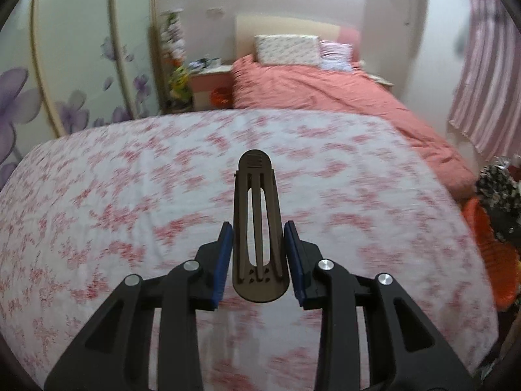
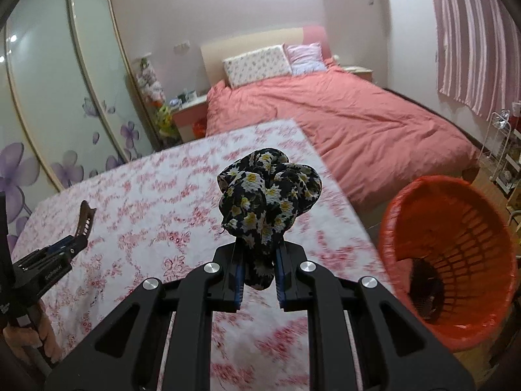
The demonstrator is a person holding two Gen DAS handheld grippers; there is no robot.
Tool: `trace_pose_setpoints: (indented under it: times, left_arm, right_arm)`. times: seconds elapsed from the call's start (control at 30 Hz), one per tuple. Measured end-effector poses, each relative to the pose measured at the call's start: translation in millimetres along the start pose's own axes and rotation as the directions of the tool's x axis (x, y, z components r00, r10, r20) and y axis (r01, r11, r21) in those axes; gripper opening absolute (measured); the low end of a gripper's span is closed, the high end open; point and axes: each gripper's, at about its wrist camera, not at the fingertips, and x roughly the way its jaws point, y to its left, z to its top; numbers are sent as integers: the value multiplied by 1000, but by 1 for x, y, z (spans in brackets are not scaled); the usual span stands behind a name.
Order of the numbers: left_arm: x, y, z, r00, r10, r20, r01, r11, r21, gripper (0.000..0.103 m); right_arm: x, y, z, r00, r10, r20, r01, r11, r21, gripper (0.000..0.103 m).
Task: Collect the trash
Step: 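Lift the hair clip and scrunchie and carry them over the orange basket, then open both tools over the basket to drop the clip and scrunchie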
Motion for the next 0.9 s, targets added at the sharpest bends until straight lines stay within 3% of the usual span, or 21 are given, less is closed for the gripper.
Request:
trace_pose_setpoints:
  times: [0.2,0.37,0.63,0.8,0.9]
  left_arm:
    - [-29,-58,2,989,-139,39,137,989,57,33]
    - [-45,-116,1,967,-253,44,245,961,124,33]
    - [-51,-218,-6,908,-419,-11,410,882,231,33]
    - [-44,-285,-12,867,-494,-68,491,819,297,33]
    - [-34,-316,-17,854,-509,-103,513,794,328,33]
  right_arm:
    - [-35,-29,0,997,-39,67,36,998,46,15]
    - [-52,-59,-1,992,-83,97,73,992,102,15]
    - [-57,-118,-4,978,-176,110,150,966,211,15]
    - [-51,-152,-3,972,-214,97,181,944,276,15]
    - [-43,-168,-5,975,-212,71,182,938,294,20]
